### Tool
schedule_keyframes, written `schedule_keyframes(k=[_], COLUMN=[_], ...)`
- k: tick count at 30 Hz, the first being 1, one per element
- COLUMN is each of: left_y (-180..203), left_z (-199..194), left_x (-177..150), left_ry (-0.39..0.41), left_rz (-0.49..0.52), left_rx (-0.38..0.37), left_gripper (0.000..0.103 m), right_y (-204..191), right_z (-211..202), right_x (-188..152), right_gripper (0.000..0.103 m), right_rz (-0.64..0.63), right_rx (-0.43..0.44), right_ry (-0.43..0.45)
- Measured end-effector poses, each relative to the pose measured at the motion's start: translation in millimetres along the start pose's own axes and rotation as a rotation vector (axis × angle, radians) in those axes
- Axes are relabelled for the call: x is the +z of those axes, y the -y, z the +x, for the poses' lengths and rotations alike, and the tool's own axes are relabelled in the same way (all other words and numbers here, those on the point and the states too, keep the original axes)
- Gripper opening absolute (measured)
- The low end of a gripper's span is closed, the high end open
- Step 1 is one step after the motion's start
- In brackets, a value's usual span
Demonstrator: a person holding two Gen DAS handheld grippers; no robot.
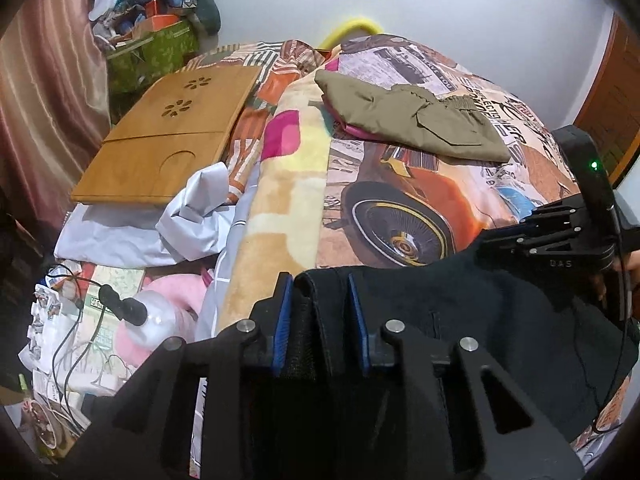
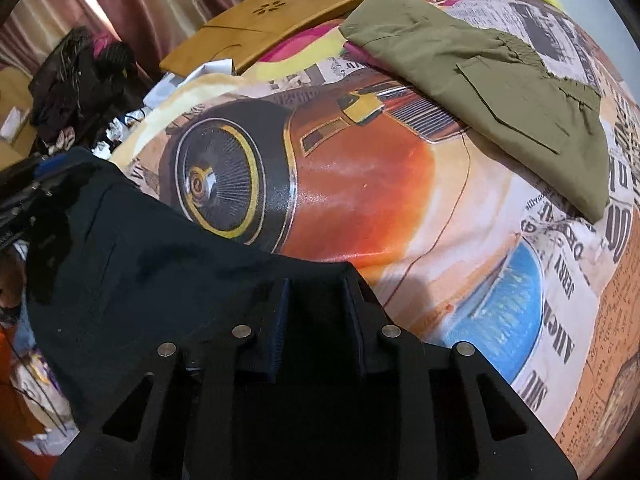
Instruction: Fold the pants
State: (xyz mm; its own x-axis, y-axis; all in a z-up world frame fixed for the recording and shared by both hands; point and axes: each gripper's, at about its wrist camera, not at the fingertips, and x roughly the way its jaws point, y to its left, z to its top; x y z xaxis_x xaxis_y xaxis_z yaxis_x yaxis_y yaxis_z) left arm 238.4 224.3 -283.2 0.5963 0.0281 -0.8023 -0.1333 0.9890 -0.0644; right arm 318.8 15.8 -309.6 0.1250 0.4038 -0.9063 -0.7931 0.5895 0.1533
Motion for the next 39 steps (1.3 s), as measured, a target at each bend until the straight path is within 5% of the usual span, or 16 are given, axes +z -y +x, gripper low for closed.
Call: schedule_keyframes(k=[8,16,19,22,25,33,36,39], left_y=[-7,-15,-23,-26,-24,-6,10,12], left_z=[1,26,28,20,1,-23,-13,4], left_x=[3,7,13,17,23,6,-13,-35], left_ry=[0.022,-0.026,-0.034,-0.024,0.036,0.017,-0.033,-0.1], left_rz=[-0.025,-0.035,-0.048,-0.047,-0.025,-0.058,-0.035,-0.014], left_rx=[0.054,0.08,0.112,0.131,0.234,0.073,0.068,0.141], left_gripper=[0.025,0.026,0.03,0.043,0.045,0.051,0.051,0.053], right_y=[-8,-6,9,37,34,-5,-13,-15], right_z=[-24,-11,-24,-47,-66,-49,-32,-33], right_x=[1,10,13,9,-3,-35,-48,-62], right_gripper=[0.005,0.005,0.005,0.006,0.007,0.022,0.023,0.023], right_rz=[-0.048,-0.069,-0.016,0.113,0.09,-0.001,-0.025,-0.052], right_rx=[-0.072,-0.144,-0.275,-0.167,-0.141,-0.046,-0.039,-0.052], right_ry=[0.157,0.148,0.187,0.201,0.199,0.117,0.058,0.043])
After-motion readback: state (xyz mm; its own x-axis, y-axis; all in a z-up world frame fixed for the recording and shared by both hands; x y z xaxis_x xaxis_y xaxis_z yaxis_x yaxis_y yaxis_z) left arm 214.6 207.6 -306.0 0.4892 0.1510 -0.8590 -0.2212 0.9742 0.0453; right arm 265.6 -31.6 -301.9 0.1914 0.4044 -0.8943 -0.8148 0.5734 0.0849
